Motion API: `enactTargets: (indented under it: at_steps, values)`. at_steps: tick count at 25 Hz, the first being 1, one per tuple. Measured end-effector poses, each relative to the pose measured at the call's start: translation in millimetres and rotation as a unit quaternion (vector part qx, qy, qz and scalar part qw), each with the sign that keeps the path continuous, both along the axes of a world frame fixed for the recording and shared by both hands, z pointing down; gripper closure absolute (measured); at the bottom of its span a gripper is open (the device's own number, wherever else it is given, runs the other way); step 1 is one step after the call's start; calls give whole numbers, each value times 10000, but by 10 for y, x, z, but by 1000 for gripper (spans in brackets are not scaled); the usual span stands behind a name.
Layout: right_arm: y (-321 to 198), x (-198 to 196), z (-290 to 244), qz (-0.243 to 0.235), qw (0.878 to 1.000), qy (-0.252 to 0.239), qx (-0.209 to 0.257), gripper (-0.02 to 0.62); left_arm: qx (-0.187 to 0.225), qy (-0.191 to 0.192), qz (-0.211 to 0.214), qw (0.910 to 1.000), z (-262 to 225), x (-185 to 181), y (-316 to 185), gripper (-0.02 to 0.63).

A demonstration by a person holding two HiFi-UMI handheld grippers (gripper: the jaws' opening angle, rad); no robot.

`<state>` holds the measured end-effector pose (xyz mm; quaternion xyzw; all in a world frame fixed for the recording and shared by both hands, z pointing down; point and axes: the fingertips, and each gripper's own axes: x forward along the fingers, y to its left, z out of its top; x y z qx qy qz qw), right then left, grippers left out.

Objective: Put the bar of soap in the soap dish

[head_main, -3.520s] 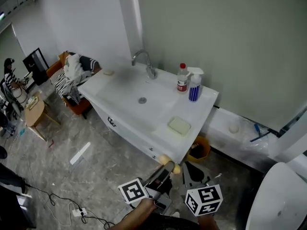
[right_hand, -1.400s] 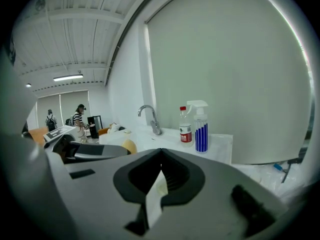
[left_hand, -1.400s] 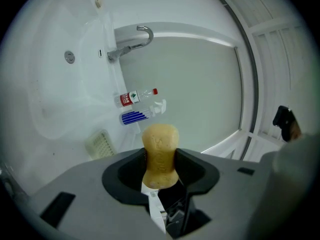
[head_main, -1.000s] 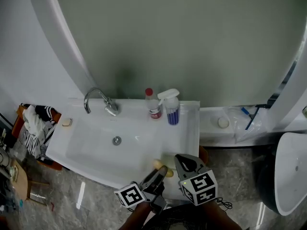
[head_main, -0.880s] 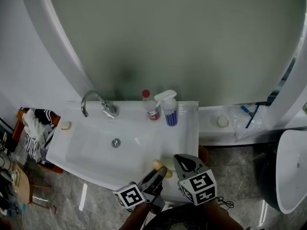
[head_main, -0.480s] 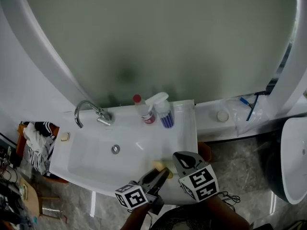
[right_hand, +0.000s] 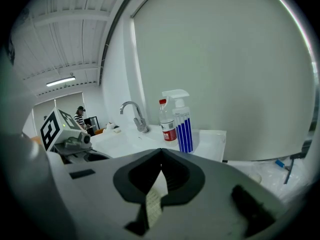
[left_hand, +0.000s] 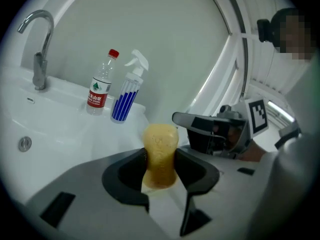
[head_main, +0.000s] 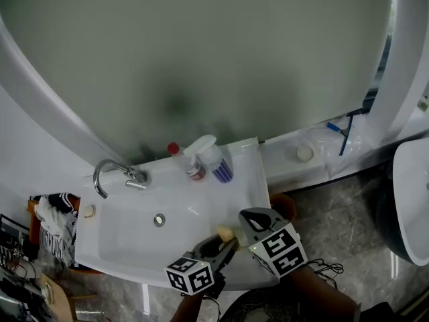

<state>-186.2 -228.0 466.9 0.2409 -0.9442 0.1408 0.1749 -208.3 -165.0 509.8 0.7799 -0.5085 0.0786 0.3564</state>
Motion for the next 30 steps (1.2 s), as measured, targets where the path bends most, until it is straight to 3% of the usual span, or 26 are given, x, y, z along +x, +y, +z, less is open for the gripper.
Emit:
enactTargets:
  at_steps: [7, 13, 20, 27, 30]
  values:
    - [-130, 24, 56, 83, 9998, -99, -147, 584, -292, -1134, 880, 9892, 169, 37, -76, 422]
    - [-198, 38, 177, 111, 9995, -96, -272, 584, -537, -1896, 1751, 9646, 343, 94, -118, 422]
    - [-291, 66, 163, 186, 9992, -133, -319, 584, -785, -2680, 2832, 9175, 526, 187, -28, 422]
    - [-336, 46, 158, 203, 9992, -181, -303, 584, -945, -3198, 3526, 8743, 659, 180, -7, 422]
    - [-351, 63, 159, 238, 9990, -206, -317, 584, -1019, -3521, 3867, 8462, 699, 164, 22, 422]
